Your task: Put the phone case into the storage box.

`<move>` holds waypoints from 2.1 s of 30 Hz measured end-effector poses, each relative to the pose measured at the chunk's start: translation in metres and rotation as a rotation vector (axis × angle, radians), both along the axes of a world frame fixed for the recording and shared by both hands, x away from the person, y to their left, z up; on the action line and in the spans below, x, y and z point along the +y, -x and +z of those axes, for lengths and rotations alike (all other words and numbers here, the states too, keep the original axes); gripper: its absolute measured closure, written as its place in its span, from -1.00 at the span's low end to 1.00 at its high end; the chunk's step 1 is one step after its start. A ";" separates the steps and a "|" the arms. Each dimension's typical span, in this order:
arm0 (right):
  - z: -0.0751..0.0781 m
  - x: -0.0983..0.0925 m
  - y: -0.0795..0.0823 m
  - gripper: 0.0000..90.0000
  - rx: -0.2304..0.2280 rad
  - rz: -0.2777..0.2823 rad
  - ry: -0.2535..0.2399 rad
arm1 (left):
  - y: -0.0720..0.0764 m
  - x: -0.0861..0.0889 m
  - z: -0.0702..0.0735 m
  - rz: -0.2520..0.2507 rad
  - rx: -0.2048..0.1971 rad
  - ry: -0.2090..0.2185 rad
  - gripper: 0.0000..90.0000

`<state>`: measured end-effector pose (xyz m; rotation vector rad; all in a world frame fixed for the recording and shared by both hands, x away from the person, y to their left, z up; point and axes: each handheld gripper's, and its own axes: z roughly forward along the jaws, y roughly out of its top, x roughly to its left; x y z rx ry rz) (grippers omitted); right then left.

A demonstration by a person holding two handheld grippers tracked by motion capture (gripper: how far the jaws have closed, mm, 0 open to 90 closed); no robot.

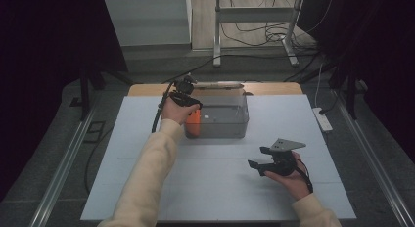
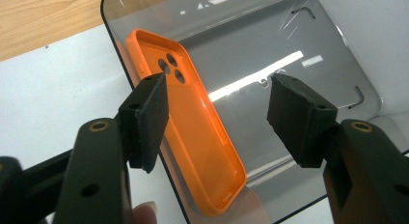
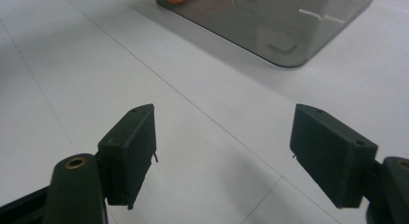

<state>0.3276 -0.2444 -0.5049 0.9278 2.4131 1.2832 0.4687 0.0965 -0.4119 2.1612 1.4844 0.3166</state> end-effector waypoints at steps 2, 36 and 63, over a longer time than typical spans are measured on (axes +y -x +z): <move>0.000 -0.001 -0.001 -0.45 0.001 0.001 -0.004 | 0.001 0.001 0.000 -0.006 -0.003 0.006 -0.12; -0.002 -0.006 0.000 -0.45 0.005 -0.008 0.011 | 0.047 0.025 0.015 -0.176 -0.111 0.115 -0.30; -0.002 -0.014 0.006 -0.46 0.001 -0.028 -0.002 | 0.117 0.055 0.001 -0.287 -0.276 0.202 -0.45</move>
